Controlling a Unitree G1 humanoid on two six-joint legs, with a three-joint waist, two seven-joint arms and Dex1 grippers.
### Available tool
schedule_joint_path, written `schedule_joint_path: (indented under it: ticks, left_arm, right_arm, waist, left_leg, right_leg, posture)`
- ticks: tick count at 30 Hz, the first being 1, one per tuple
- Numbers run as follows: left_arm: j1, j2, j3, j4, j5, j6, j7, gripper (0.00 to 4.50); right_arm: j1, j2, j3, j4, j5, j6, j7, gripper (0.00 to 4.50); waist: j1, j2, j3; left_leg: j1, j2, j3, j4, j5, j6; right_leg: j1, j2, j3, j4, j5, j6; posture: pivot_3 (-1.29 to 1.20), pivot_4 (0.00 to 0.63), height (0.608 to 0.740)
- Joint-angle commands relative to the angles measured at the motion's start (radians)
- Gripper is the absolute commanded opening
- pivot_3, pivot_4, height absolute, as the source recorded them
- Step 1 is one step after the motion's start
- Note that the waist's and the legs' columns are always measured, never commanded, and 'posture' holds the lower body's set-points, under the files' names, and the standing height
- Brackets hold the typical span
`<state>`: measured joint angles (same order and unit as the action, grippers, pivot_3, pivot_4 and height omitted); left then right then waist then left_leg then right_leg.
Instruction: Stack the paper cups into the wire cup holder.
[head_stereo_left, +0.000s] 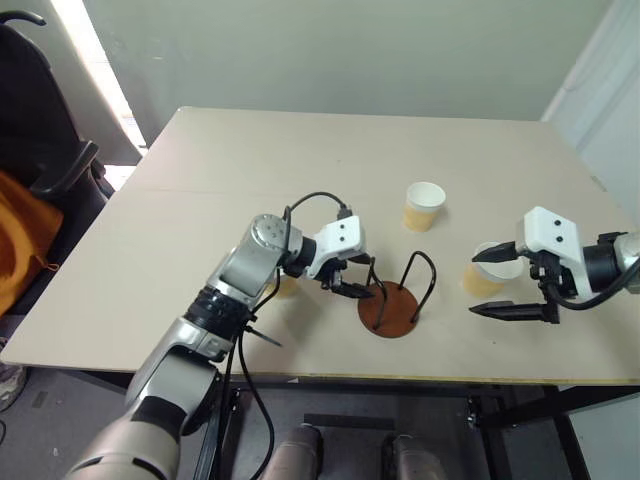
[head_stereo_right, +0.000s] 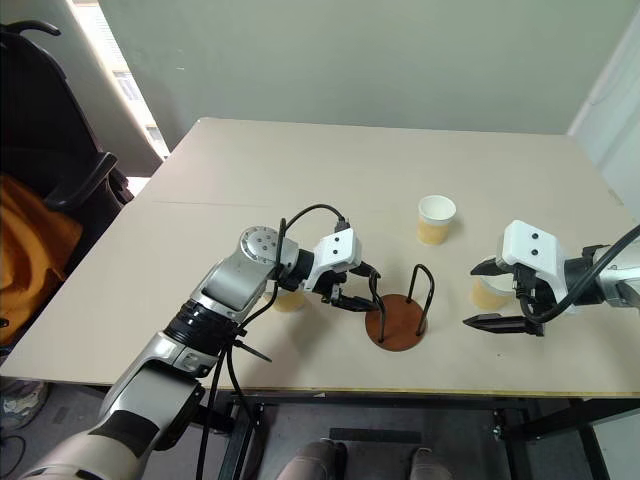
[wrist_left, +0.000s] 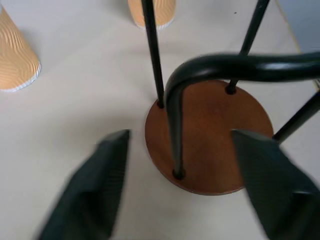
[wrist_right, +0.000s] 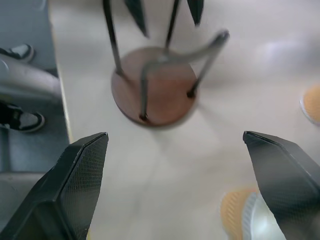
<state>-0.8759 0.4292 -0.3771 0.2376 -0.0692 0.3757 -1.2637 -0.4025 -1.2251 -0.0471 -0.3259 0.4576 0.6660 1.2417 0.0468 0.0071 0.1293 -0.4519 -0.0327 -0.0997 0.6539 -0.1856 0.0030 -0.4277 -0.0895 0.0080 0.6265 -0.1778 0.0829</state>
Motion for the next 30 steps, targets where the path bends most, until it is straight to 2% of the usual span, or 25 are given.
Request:
schedule_joint_path:
  ticks: [1,6,12,17,23,26,30]
  left_arm:
    - [-0.003,0.06,0.049,-0.071,-0.019,-0.012,-0.013,4.48]
    - [0.006,0.185,0.166,-0.156,-0.13,0.022,-0.08,4.48]
    - [-0.036,0.263,0.287,-0.253,-0.272,0.124,-0.098,4.48]
    - [-0.091,0.263,0.271,-0.344,-0.282,0.156,-0.049,4.48]
    - [-0.089,0.272,0.244,-0.38,-0.294,0.203,-0.026,4.48]
    - [-0.077,0.295,0.243,-0.396,-0.296,0.211,-0.034,4.5]
    - [-0.076,0.319,0.243,-0.392,-0.291,0.21,-0.032,4.5]
  right_arm:
    - [-0.015,-0.036,-0.011,0.037,-0.037,-0.033,0.018,4.5]
    - [-0.032,-0.054,0.012,0.111,-0.095,-0.08,0.04,4.5]
    - [-0.095,-0.021,0.098,0.193,-0.172,-0.134,0.055,4.5]
    - [-0.167,0.028,0.198,0.302,-0.287,-0.194,0.054,4.5]
    - [-0.224,0.086,0.246,0.394,-0.351,-0.244,0.073,4.5]
    - [-0.243,0.119,0.265,0.416,-0.37,-0.26,0.087,3.9]
    - [-0.262,0.154,0.286,0.423,-0.398,-0.277,0.103,2.48]
  waist:
    - [0.0,0.0,0.0]
    - [-0.001,0.0,0.0]
    - [-0.005,0.0,0.0]
    - [-0.005,0.0,0.0]
    - [-0.012,0.001,0.0]
    - [-0.016,0.001,0.0]
    - [-0.019,0.001,0.0]
  left_leg:
    - [0.0,0.0,0.0,0.0,0.0,0.0]
    - [0.001,0.0,0.0,-0.001,-0.001,0.001]
    - [0.0,0.0,0.0,-0.001,-0.002,0.003]
    - [0.0,0.0,-0.001,-0.001,-0.003,0.005]
    - [0.001,0.001,-0.001,-0.002,-0.004,0.006]
    - [0.001,0.001,-0.001,-0.002,-0.004,0.006]
    - [0.001,0.001,-0.001,-0.002,-0.004,0.006]
  right_leg:
    - [0.0,0.0,0.0,0.0,0.0,0.0]
    - [0.0,0.0,0.0,0.0,0.0,0.0]
    - [-0.001,0.0,0.0,0.0,0.0,-0.001]
    - [0.0,0.0,0.0,0.0,0.0,-0.001]
    - [0.0,0.0,0.0,0.0,0.0,-0.002]
    - [-0.001,0.0,-0.001,0.0,-0.001,-0.002]
    - [-0.001,0.0,-0.001,0.0,-0.001,-0.004]
  posture:
    - [0.0,0.15,0.74]
    - [0.0,0.15,0.74]
    - [0.0,0.15,0.74]
    - [0.0,0.15,0.74]
    - [0.0,0.15,0.74]
    - [0.0,0.15,0.74]
    - [0.0,0.15,0.74]
